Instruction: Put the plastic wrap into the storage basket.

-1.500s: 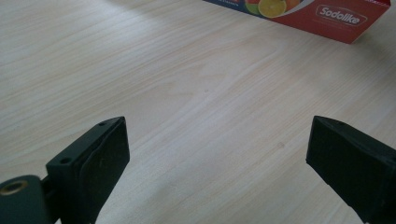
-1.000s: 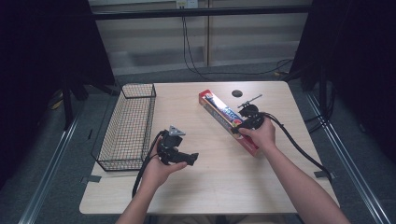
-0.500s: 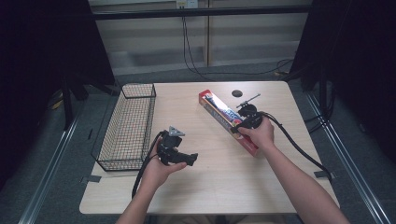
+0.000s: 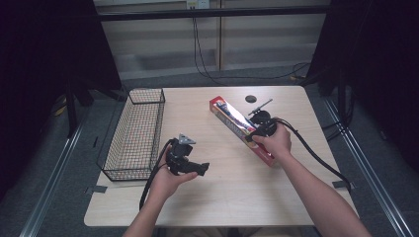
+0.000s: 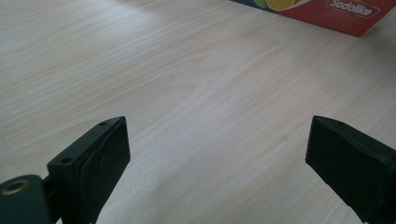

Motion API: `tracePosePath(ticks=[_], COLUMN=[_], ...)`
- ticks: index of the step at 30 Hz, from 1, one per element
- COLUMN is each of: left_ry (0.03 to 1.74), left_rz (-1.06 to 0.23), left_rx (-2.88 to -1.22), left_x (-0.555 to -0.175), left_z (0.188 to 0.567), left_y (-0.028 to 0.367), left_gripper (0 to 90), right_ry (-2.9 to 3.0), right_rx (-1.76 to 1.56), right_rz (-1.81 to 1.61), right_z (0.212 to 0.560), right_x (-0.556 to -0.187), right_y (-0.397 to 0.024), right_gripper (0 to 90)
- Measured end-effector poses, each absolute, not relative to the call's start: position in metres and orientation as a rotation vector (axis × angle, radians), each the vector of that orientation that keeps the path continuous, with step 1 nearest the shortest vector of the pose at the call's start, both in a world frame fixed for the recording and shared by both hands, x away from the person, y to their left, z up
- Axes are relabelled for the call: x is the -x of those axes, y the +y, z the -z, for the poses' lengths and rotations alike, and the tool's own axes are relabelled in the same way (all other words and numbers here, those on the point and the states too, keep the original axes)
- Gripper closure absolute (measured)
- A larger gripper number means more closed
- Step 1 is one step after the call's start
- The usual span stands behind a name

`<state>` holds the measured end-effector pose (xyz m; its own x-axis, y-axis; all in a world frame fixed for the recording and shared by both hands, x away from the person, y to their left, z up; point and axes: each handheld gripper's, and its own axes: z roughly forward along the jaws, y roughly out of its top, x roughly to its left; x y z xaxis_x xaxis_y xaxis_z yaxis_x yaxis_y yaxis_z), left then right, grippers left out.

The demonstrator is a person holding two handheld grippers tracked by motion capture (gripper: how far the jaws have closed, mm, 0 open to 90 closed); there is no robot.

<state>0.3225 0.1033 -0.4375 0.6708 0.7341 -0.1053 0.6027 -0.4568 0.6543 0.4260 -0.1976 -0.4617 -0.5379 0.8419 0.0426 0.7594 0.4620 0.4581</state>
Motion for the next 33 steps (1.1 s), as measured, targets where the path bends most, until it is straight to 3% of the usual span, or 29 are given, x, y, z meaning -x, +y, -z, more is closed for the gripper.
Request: tracePosePath(ticks=[14,19,23,33], left_ry=[1.023,0.972,0.883,0.848], left_rz=[-0.245,-0.139,-0.138,-0.113], left_rx=[-2.183,-2.162,-2.184,-2.176], left_x=[-0.321,-0.321,-0.321,-0.333], left_z=[0.436,0.431,0.429,0.414], left_y=[0.101,0.102,0.102,0.093], left_gripper=[5.2,2.3,1.1,0.2], right_ry=[2.605,2.639,2.657,2.703], right_rx=[-1.315,-1.265,-1.236,-1.156], right_rz=[-0.698,-0.726,-0.762,-0.861], right_z=[0.449,0.442,0.437,0.422], right_x=[-0.408,-0.399,-0.392,-0.375], right_y=[-0.203,-0.207,-0.207,-0.204], right_gripper=[44.0,44.0,44.1,44.1])
